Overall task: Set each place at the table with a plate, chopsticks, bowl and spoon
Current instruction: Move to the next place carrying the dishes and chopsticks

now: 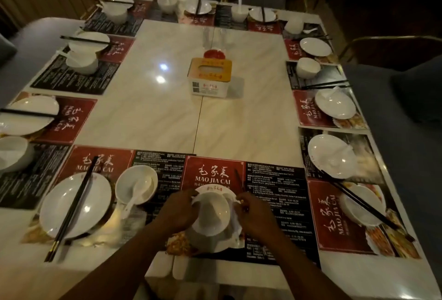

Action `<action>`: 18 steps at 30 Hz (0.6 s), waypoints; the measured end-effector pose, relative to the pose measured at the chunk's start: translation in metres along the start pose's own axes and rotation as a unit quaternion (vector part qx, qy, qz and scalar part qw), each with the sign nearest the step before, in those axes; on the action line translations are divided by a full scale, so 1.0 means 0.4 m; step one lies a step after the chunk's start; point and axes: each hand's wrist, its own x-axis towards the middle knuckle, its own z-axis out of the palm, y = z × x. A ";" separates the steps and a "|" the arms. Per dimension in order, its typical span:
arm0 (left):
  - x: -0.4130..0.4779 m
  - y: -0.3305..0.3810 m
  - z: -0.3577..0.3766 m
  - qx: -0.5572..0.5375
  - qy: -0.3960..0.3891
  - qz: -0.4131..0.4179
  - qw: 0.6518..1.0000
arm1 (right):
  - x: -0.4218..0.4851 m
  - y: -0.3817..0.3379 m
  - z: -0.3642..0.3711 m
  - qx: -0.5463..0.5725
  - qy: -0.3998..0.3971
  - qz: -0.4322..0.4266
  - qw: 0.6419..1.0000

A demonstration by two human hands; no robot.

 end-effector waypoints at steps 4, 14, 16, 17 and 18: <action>-0.031 -0.012 0.041 -0.019 0.047 -0.061 0.997 | 0.016 -0.017 0.049 -0.025 -0.050 -0.048 0.997; -0.028 0.021 0.024 -0.139 0.091 -0.049 0.985 | 0.037 -0.025 0.017 -0.016 0.000 -0.090 0.996; -0.006 0.066 0.023 -0.169 0.092 -0.031 0.981 | 0.046 -0.009 -0.045 -0.009 0.026 -0.090 0.996; 0.009 0.087 0.029 -0.166 0.098 -0.018 0.981 | 0.052 0.009 -0.079 -0.011 0.040 -0.084 0.996; 0.023 0.108 0.038 -0.160 0.104 -0.006 0.982 | 0.058 0.033 -0.113 -0.012 0.057 -0.075 0.995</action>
